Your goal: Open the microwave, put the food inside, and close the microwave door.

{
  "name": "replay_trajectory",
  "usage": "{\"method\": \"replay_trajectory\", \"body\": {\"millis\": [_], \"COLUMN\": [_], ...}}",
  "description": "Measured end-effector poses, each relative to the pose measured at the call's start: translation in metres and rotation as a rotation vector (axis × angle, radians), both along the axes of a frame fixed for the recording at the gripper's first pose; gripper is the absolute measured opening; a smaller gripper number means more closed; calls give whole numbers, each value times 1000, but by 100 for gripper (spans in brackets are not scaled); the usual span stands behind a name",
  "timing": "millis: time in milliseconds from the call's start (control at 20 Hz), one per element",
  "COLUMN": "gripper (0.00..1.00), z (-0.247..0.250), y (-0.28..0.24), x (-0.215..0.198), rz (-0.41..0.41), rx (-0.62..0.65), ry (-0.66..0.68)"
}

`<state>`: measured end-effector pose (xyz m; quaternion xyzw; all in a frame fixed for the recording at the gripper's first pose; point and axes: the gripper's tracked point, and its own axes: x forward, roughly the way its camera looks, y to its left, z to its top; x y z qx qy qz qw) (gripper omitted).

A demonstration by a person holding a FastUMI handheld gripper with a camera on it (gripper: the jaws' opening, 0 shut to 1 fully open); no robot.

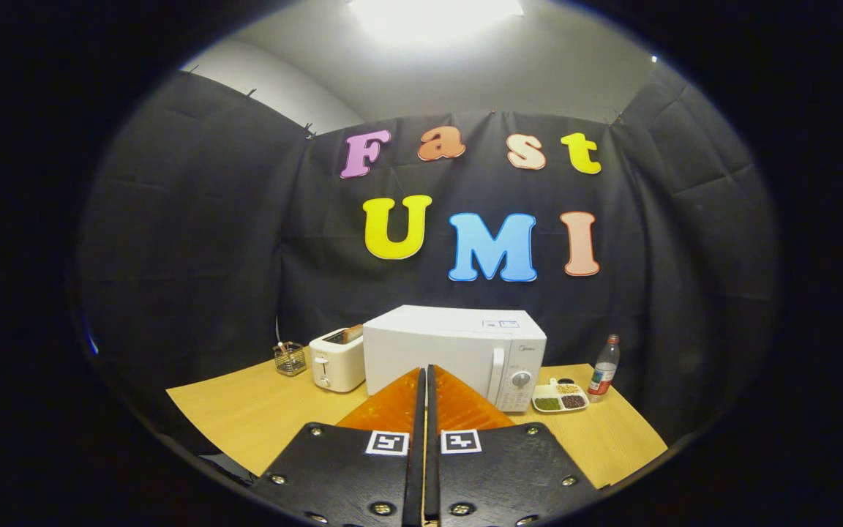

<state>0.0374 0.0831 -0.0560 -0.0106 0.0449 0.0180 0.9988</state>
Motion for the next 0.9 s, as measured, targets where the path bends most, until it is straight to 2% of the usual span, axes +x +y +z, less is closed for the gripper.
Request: {"method": "replay_trajectory", "body": {"millis": [300,450,650,900], "gripper": [2,2,2,2], "z": [19,33,37,41], "y": [-41,-58,-74,-65], "x": [-47,-57,-69,-73], "rz": [-70,-99,-149,-123], "rx": [-18,-6,-53,-40], "ry": [-50,-65,-62,-92]}}
